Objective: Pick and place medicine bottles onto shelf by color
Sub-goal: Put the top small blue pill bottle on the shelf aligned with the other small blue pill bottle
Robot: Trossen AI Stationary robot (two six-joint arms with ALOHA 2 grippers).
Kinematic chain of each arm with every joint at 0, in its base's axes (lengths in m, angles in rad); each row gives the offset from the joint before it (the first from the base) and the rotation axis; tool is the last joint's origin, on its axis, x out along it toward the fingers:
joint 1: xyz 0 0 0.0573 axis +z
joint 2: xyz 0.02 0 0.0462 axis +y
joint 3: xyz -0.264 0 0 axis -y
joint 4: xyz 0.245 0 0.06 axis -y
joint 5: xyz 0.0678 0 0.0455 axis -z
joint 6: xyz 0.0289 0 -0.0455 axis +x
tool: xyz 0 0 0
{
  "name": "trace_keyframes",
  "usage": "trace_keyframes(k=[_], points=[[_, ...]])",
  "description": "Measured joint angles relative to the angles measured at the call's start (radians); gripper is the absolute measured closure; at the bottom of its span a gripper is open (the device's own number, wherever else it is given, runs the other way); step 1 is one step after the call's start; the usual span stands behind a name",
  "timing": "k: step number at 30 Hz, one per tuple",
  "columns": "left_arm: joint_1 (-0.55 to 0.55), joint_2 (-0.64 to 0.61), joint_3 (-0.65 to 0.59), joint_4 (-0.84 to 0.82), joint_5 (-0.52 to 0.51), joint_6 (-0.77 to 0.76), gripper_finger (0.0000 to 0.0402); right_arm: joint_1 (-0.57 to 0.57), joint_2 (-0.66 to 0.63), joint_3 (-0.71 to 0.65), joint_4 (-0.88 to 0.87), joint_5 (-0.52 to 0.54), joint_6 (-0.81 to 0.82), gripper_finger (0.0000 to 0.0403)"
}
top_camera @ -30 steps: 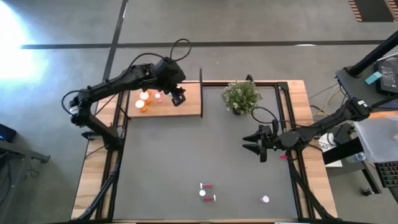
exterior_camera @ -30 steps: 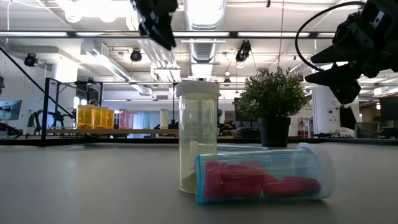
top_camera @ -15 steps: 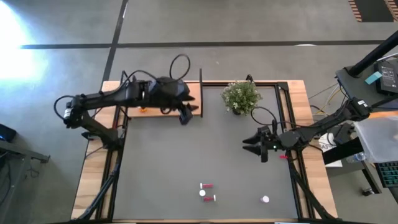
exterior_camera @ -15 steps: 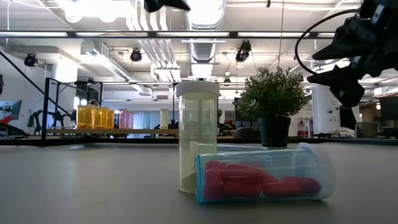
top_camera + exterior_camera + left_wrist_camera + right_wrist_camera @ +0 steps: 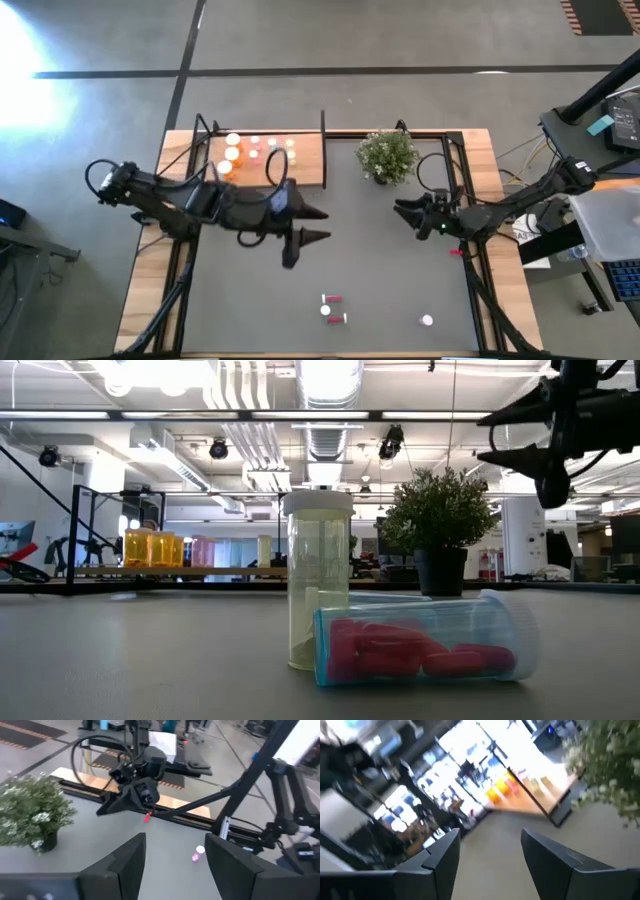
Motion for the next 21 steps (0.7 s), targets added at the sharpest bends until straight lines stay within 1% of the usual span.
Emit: trace_keyframes(k=[3,7,9,11,13,17,21], points=[[-0.055,0.001,-0.002,-0.001,-0.088,-0.025,0.0214,-0.001,-0.001,0.0,0.031,0.057,0.024,0.0202],[-0.099,0.001,-0.002,0.0,-0.154,-0.087,0.0214,-0.001,0.005,0.0,0.029,0.063,0.037,0.0202],[-0.111,0.001,-0.003,0.0,-0.168,-0.104,0.0214,-0.001,0.006,0.0,0.029,0.046,0.075,0.0202],[-0.118,0.001,-0.003,0.0,-0.175,-0.105,0.0214,-0.001,0.006,0.0,0.031,0.008,0.16,0.0202],[-0.12,0.001,-0.003,0.0,-0.175,-0.106,0.0214,-0.001,0.006,0.0,0.033,-0.01,0.206,0.0202],[-0.121,0.001,-0.003,0.0,-0.175,-0.106,0.0214,-0.001,0.006,0.0,0.056,-0.049,0.215,0.0202],[-0.121,0.001,-0.003,0.0,-0.175,-0.103,0.0214,-0.001,0.006,0.0,0.132,-0.057,0.232,0.0202]])
